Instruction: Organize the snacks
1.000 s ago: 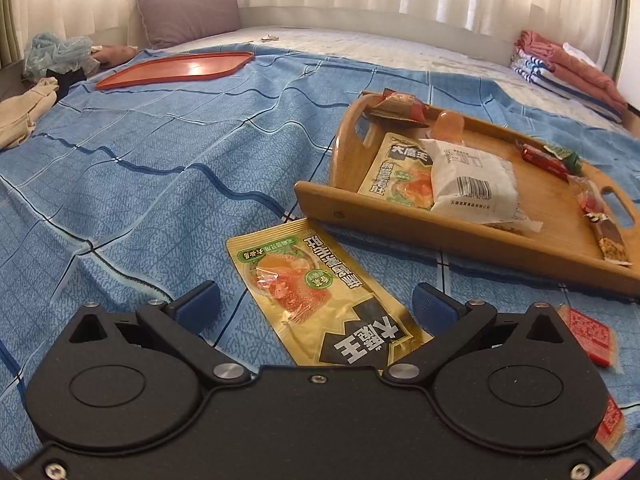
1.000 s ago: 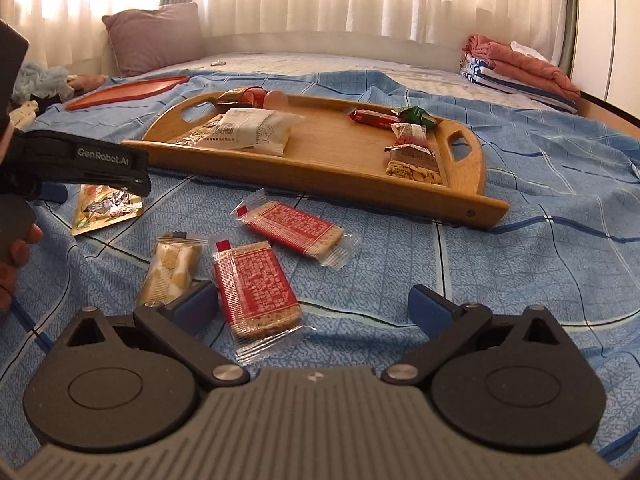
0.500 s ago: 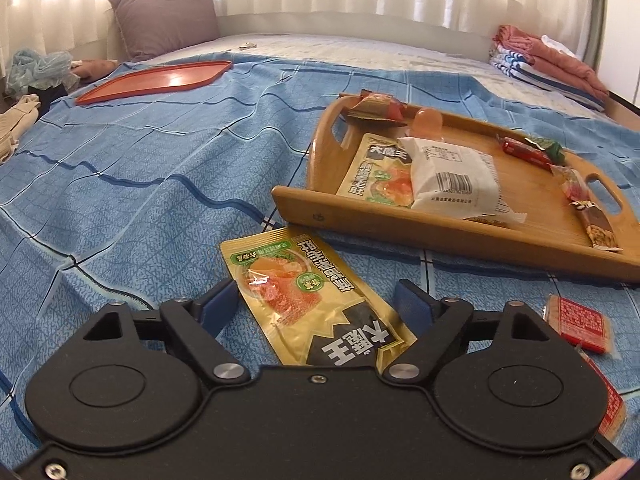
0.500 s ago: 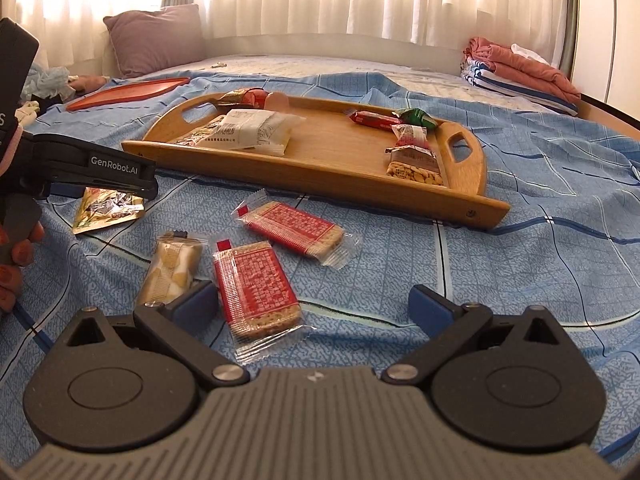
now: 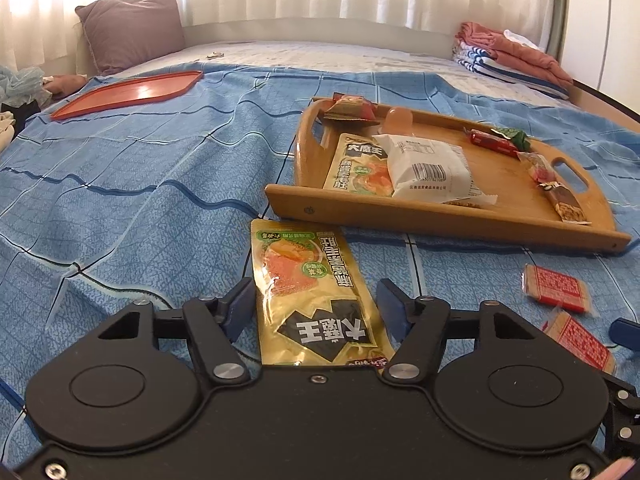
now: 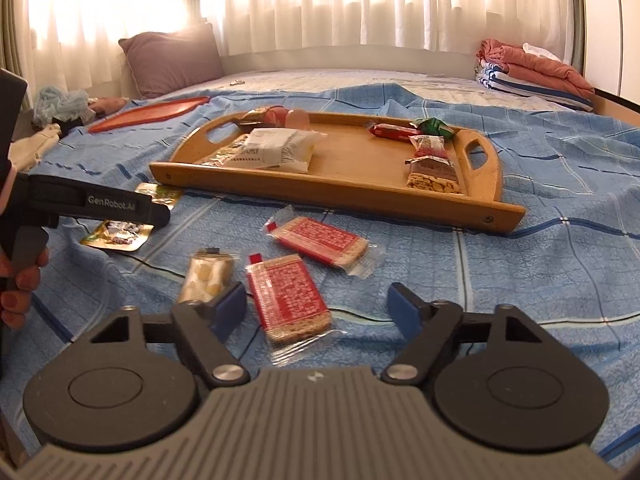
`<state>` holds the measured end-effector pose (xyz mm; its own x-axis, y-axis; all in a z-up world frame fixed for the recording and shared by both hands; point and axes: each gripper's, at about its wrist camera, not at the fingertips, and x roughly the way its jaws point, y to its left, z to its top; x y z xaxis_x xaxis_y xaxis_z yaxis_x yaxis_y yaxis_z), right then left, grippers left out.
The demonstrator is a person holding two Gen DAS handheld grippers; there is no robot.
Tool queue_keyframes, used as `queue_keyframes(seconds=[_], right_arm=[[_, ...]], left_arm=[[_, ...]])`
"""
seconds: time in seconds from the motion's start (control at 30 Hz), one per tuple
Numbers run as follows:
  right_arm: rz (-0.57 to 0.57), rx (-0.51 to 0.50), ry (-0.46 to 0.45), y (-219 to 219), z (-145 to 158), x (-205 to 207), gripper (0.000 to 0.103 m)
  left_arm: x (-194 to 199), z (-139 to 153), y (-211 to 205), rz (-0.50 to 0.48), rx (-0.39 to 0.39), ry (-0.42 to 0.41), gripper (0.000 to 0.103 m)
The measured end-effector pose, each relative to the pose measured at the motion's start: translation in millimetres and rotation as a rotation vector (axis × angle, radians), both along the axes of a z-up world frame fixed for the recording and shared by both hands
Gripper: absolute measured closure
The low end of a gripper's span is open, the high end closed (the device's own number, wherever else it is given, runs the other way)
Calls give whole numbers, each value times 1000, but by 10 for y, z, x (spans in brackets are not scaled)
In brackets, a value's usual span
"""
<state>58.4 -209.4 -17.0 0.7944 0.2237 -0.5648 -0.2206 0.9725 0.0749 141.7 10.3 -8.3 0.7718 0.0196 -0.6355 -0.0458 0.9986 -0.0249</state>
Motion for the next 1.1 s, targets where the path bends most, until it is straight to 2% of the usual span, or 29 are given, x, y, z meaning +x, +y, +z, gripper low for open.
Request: queue_keyframes(seconds=[0.17, 0.33, 0.43, 0.5, 0.57, 0.63, 0.73, 0.77, 0.8, 0.9, 1.0, 1.1], right_arm=[[31, -52, -25, 145, -2, -49, 33], [31, -97, -34, 218, -16, -51, 40], [42, -117, -44, 253, -14, -63, 44], [46, -117, -45, 265, -9, -62, 47], [49, -120, -44, 275, -8, -57, 47], [53, -122, -40, 274, -9, -49, 48], [53, -105, -34, 256, -3, -49, 51], [53, -100, -35, 253, 2, -51, 59], [51, -100, -37, 254, 9, -51, 62], [45, -98, -52, 268, 29, -62, 64], [40, -83, -64, 269, 56, -73, 64], [28, -65, -82, 260, 98, -92, 64]], left_arm=[[13, -16, -9, 1, 21, 2, 36], [119, -27, -54, 38, 29, 20, 27], [180, -48, -104, 51, 63, 40, 22], [197, -41, -114, 62, 63, 48, 22], [196, -33, -101, 57, 50, 49, 25], [168, -19, -86, 44, 38, 39, 38], [118, -3, -54, 27, 26, 28, 40], [100, 2, -39, 23, 18, 24, 40], [83, 8, -28, 20, 12, 21, 41], [13, 38, -8, 9, 6, 12, 48], [-77, 92, -1, -7, -6, -5, 49], [-175, 161, -27, -35, 14, -35, 50]])
